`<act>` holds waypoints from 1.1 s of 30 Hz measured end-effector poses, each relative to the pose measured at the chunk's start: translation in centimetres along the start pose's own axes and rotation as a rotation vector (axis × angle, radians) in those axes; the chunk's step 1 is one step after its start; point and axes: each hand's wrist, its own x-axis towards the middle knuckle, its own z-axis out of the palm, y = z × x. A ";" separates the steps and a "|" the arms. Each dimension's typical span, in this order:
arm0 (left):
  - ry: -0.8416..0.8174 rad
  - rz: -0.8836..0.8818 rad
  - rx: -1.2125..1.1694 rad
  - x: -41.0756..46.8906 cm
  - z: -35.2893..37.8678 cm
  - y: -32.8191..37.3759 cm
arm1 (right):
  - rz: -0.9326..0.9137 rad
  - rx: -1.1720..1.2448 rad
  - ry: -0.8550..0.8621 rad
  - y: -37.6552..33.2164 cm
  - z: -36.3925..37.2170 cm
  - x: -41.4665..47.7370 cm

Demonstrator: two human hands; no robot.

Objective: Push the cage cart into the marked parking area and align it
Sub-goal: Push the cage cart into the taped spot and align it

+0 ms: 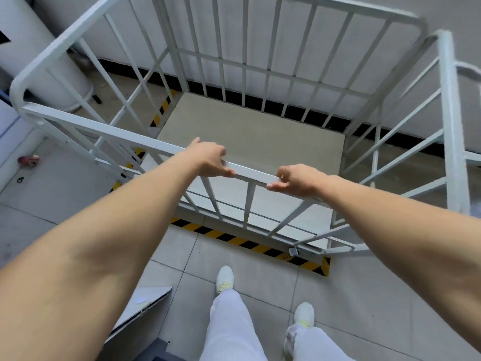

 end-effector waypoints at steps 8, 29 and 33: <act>0.069 0.151 0.002 0.8 3.5 13.8 | 0.100 -0.153 -0.026 9.8 1.5 -8.4; 0.153 0.090 0.101 1.8 2.2 18.8 | -0.020 -0.373 0.109 14.5 0.5 -7.9; 0.167 0.100 0.097 1.8 2.3 18.2 | 0.014 -0.354 0.108 13.9 0.8 -7.8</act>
